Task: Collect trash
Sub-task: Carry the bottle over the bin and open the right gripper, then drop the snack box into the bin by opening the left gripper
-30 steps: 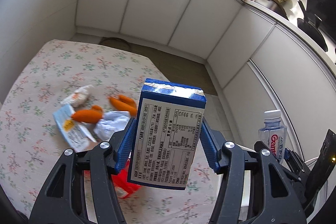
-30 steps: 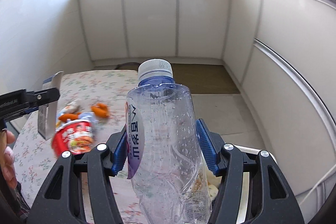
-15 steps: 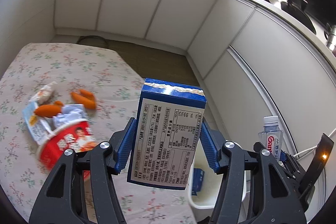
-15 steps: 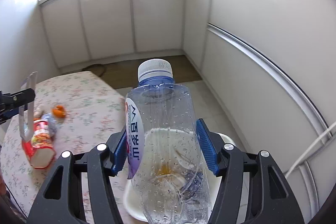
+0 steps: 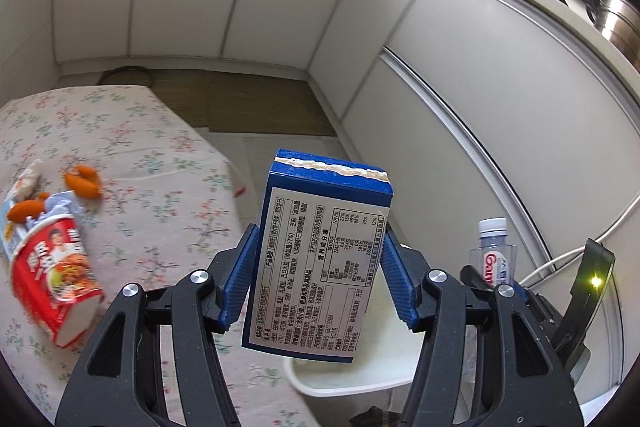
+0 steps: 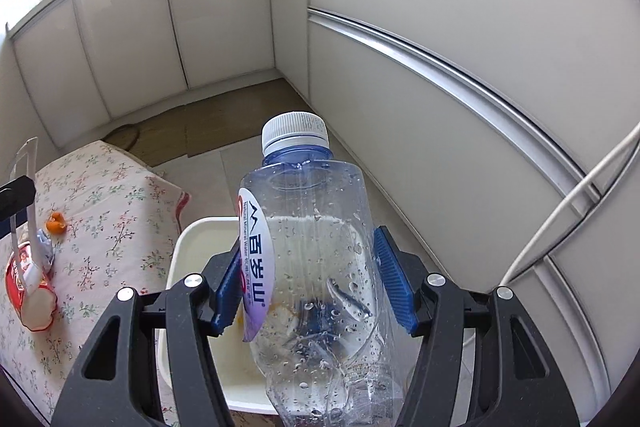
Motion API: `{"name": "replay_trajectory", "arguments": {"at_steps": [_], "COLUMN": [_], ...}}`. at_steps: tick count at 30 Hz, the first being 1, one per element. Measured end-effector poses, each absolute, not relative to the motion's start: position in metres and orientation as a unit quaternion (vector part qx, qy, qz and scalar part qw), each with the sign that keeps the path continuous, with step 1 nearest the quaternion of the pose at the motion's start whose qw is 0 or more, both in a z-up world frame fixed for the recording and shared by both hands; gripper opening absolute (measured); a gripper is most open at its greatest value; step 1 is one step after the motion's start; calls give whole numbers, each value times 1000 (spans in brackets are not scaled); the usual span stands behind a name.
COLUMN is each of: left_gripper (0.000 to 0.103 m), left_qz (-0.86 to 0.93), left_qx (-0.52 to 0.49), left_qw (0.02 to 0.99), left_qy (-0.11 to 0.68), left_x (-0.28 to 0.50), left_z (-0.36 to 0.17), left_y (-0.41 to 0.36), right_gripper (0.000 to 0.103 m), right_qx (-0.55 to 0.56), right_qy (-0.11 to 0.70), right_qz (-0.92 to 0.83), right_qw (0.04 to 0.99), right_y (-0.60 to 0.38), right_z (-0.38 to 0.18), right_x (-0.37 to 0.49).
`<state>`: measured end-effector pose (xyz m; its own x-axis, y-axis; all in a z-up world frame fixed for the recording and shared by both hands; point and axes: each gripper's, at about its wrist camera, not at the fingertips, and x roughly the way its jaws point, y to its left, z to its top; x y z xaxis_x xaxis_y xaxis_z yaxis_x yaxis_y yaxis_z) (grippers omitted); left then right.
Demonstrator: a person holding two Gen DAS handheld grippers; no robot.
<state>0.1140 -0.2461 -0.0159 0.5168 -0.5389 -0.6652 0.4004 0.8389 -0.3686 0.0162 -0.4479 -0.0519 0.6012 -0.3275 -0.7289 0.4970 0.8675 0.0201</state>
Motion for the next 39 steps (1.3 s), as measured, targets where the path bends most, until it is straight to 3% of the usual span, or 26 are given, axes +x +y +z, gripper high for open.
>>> {"name": "replay_trajectory", "arguments": {"at_steps": [15, 32, 39], "left_gripper": [56, 58, 76], "left_qz": [-322, -342, -319], "left_qx": [-43, 4, 11], "left_qw": [848, 829, 841], "left_qy": [419, 442, 437], "left_x": [112, 111, 113], "left_z": [-22, -41, -40], "left_y": [-329, -375, -368], "right_gripper": [76, 81, 82], "right_qx": [135, 141, 133], "right_qy": [358, 344, 345], "right_qz": [-289, -339, -342], "right_qw": [878, 864, 864], "right_y": [-489, -516, -515], "right_z": [-45, -40, -39], "right_x": [-3, -23, -20]}}
